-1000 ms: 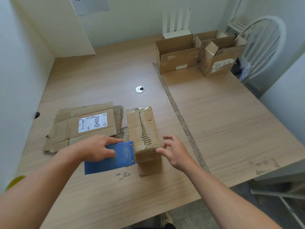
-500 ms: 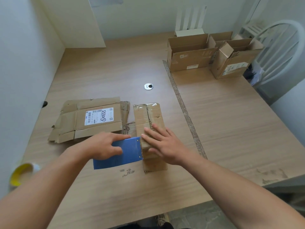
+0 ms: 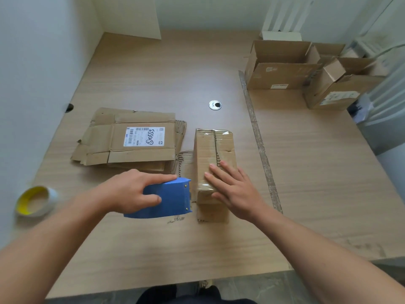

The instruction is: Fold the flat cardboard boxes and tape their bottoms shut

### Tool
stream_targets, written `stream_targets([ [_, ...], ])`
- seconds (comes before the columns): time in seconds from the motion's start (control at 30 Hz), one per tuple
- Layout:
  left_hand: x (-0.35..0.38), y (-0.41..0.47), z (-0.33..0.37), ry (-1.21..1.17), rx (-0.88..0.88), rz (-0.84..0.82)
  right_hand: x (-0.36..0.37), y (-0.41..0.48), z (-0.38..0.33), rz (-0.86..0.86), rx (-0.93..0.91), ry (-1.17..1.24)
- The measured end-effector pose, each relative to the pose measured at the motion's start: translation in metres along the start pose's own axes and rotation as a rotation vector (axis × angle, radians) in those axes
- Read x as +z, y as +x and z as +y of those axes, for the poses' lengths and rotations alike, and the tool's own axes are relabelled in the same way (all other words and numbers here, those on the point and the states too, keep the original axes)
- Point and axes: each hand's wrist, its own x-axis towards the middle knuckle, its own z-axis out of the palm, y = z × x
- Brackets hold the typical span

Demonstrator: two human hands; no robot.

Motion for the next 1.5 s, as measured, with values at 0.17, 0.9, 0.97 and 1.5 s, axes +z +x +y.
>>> stream_targets([
  [0.17,-0.008,-0.002,-0.014,0.053,-0.094,-0.007,-0.002,0.001,-0.001,-0.048,0.001,-0.019],
  [0.9,0.045,0.037,0.068,0.309,-0.350,0.221,-0.002,0.007,-0.032,0.040,0.199,0.308],
  [0.97,0.052,0.033,0.054,0.243,-0.354,0.240,-0.002,0.007,-0.032,0.052,0.215,0.332],
  [1.5,0.135,-0.018,-0.047,-0.070,-0.648,0.459,-0.007,-0.014,-0.052,0.222,0.565,0.782],
])
